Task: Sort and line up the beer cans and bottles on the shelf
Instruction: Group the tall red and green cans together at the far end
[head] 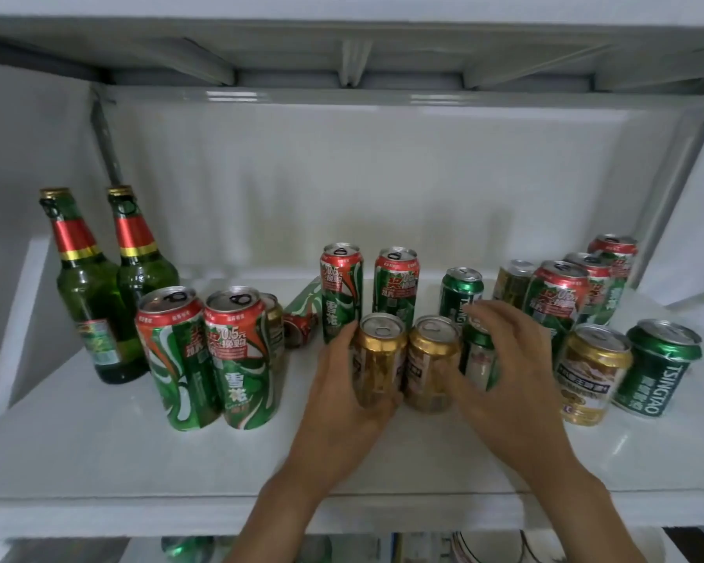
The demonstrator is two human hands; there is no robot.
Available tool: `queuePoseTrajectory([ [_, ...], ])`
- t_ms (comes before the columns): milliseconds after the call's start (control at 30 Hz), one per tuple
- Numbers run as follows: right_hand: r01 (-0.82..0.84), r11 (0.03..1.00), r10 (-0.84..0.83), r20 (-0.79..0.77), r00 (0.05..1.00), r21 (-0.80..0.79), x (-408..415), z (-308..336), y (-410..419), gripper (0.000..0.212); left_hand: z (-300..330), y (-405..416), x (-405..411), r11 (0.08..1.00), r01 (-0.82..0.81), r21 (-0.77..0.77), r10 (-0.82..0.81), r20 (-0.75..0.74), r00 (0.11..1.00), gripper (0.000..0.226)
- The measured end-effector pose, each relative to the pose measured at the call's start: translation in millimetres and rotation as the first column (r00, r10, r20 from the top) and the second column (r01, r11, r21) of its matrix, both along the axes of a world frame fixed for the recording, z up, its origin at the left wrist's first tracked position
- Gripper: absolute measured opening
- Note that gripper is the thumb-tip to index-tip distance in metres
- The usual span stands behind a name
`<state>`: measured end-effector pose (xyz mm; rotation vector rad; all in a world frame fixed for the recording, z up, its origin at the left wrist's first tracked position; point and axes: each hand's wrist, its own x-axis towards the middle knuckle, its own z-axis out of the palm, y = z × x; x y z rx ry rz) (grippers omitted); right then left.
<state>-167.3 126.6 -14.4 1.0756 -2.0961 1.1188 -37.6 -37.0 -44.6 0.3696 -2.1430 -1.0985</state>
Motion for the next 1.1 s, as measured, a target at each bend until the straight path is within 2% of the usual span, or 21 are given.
queuePoseTrajectory([
  [100, -0.042, 0.989, 0.024, 0.122, 0.992, 0.144, -25.9, -4.3, 15.5, 0.088, -2.0, 0.4, -7.7, 0.999, -0.034, 0.023, 0.034, 0.012, 0.999, 0.098],
  [200, -0.101, 0.97, 0.08, 0.101, 0.992, 0.222, -38.8, -9.3, 10.5, 0.094, -1.7, 2.8, -13.5, 0.998, -0.058, 0.012, 0.058, 0.026, 0.998, 0.098],
  [333, -0.077, 0.983, 0.061, 0.1, 0.993, 0.168, -40.9, -12.9, 2.2, 0.097, -2.4, 5.3, -22.1, 0.995, -0.095, 0.031, 0.093, 0.037, 0.995, 0.097],
  [533, -0.055, 0.989, 0.043, 0.087, 0.995, 0.138, -51.6, -11.7, 8.2, 0.086, -2.0, 12.7, -40.2, 0.994, -0.097, 0.044, 0.097, 0.005, 0.995, 0.092],
  [767, 0.028, 0.99, -0.033, 0.033, 0.999, 0.137, -64.0, -14.4, 9.3, 0.084, -5.8, 14.2, -67.1, 0.995, -0.1, 0.028, 0.099, 0.036, 0.994, 0.102],
  [933, 0.063, 0.984, -0.065, 0.01, 0.998, 0.166, -65.4, -17.2, 8.3, 0.085, -1.9, 5.9, -56.3, 0.999, 0.02, 0.041, -0.022, 0.065, 0.998, 0.102],
  [1000, 0.072, 0.978, -0.076, 0.014, 0.997, 0.195, -64.3, -14.6, 8.6, 0.09, -0.2, -1.5, -41.5, 1.0, 0.024, 0.003, -0.024, 0.098, 0.995, 0.097],
  [1100, 0.125, 0.967, -0.119, -0.039, 0.992, 0.221, -53.9, -3.0, 6.0, 0.095, 2.5, -16.2, -15.2, 0.98, -0.067, -0.187, 0.095, 0.144, 0.985, 0.091],
])
